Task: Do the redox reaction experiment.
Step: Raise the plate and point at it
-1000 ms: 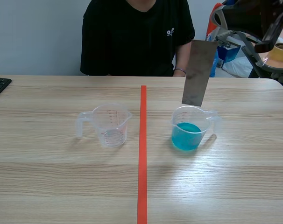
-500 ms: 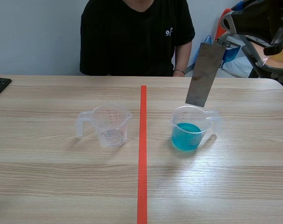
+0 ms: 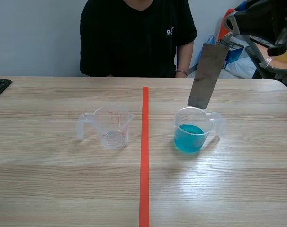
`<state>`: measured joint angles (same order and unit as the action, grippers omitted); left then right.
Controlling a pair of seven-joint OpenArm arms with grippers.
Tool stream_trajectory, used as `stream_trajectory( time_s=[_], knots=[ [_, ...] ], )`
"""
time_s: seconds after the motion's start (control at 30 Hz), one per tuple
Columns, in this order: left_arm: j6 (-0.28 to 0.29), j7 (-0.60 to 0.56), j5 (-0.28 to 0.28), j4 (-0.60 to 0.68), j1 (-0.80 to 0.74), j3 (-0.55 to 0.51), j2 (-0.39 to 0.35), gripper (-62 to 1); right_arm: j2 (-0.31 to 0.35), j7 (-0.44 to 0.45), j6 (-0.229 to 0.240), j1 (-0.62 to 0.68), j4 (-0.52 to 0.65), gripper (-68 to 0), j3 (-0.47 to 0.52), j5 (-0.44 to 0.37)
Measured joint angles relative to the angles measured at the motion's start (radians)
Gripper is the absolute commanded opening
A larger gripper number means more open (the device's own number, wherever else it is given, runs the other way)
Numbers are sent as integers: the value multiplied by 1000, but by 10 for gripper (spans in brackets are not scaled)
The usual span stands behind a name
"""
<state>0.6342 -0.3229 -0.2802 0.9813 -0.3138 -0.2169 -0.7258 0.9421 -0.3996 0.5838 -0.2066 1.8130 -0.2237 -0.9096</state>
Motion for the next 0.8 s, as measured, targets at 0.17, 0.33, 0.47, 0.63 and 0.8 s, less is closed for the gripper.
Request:
stream_trajectory(
  time_s=[0.17, 0.33, 0.47, 0.63, 0.8],
  knots=[
    [11, 37, -65, 0, 142, 137, 17, -569, 0, 0, 0, 0, 0, -669, 0, 0],
    [10, 127, -91, 0, 297, 273, 89, -569, 0, 0, 0, 0, 0, -669, 0, 0],
    [11, 180, -92, 0, 399, 370, 162, -569, 0, 0, 0, 0, 0, -669, 0, 0],
    [2, 241, -115, 0, 493, 439, 246, -569, 0, 0, 0, 0, 0, -669, 0, 0],
    [-39, 288, -121, 0, 577, 497, 306, -569, 0, -2, 0, 0, 0, -669, 0, 0]
  ],
)
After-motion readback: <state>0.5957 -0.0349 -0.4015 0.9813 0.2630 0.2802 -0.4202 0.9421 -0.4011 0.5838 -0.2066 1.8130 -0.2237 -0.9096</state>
